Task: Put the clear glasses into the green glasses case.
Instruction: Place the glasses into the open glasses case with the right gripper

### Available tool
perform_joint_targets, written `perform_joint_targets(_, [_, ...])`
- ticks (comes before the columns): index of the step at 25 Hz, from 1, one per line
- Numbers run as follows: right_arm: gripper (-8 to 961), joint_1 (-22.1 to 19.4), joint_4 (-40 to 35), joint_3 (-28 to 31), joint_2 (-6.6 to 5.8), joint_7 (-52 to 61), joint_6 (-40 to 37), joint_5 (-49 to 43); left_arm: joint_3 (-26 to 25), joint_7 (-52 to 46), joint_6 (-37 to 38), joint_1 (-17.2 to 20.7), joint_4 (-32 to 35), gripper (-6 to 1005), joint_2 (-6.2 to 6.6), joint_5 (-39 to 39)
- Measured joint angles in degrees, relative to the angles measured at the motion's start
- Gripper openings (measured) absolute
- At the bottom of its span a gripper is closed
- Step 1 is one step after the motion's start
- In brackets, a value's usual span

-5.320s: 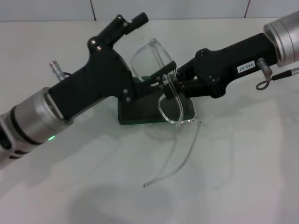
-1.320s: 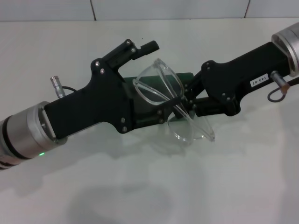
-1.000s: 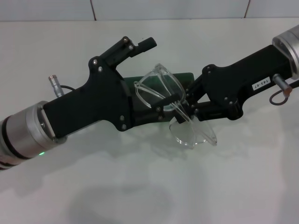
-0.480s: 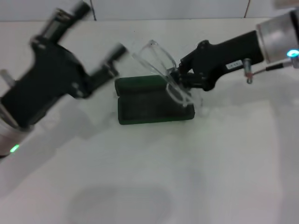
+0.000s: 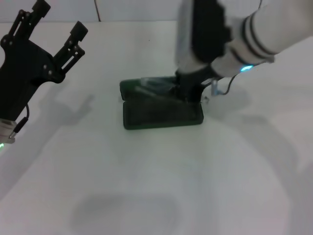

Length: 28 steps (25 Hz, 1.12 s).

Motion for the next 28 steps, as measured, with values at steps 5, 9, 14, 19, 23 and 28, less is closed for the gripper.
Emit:
perform_joint_targets(5, [122, -0.3, -2.0, -7.8, 0.02, 4.8, 4.4, -5.6, 0.0, 0.1, -1.2, 0.0, 0.0, 829, 0.03, -0.1])
perform_joint_targets(9, [122, -0.7, -2.8, -10.6, 0.05, 5.2, 5.7, -6.5, 0.0, 0.1, -1.5, -0.3, 0.0, 829, 0.13, -0.1])
perform_joint_targets(14, [123, -1.9, -3.1, -13.9, 0.06, 5.3, 9.0, -7.8, 0.0, 0.2, -2.8, -0.7, 0.3, 828, -0.08, -0.1])
perform_joint_targets(19, [124, -2.4, -3.0, -16.0, 0.06, 5.3, 10.7, -9.7, 0.0, 0.2, -3.0, -1.3, 0.0, 828, -0.08, 0.2])
perform_joint_targets(23, [124, -2.8, -3.0, -17.3, 0.06, 5.2, 11.7, -9.9, 0.0, 0.2, -3.4, -1.6, 0.0, 828, -0.16, 0.3])
perform_joint_targets(28, [253, -4.9, -5.9, -17.8, 0.06, 4.6, 11.8, -10.0, 0.0, 0.2, -4.2, -1.8, -0.1, 828, -0.24, 0.3])
